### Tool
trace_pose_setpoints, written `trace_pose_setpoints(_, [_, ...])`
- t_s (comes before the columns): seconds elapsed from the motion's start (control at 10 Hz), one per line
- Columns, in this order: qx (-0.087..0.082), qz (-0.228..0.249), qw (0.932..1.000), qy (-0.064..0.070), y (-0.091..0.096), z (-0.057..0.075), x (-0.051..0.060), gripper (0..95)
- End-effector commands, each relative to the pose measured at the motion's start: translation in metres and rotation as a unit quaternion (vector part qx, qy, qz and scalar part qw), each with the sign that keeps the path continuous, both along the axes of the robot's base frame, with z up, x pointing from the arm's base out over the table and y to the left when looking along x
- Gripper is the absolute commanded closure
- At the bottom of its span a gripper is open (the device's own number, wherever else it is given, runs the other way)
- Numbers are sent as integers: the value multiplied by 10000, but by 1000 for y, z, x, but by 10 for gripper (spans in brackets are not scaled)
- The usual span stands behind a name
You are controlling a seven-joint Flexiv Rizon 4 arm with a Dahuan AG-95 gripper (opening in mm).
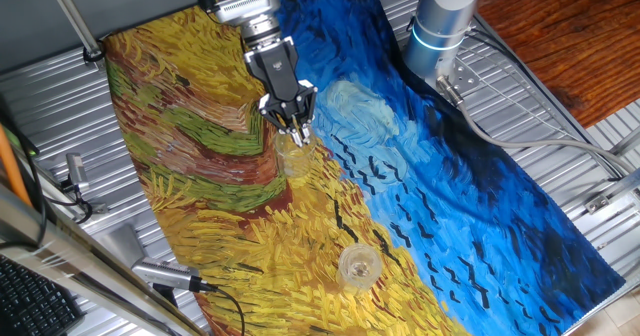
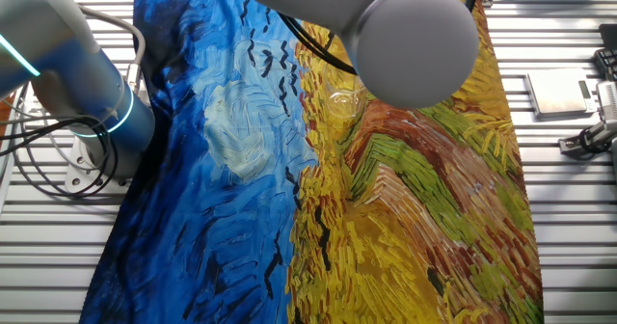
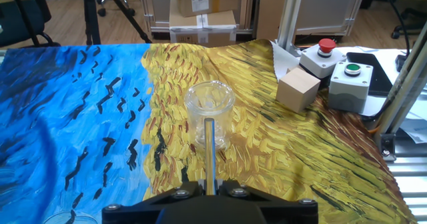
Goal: Stir the beaker with a glass rod
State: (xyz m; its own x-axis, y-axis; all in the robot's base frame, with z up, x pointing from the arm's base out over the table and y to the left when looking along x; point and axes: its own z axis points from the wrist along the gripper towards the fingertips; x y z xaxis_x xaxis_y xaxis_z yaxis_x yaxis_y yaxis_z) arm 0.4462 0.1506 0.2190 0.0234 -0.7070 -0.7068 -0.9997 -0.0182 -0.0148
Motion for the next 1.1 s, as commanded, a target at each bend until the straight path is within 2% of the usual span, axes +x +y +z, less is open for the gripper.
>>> trace_pose_setpoints(0.1, [-49, 9, 10000, -19, 1, -1, 0, 950])
trace_pose_setpoints(1.1, [-88, 22, 10000, -39, 5, -7, 2, 950])
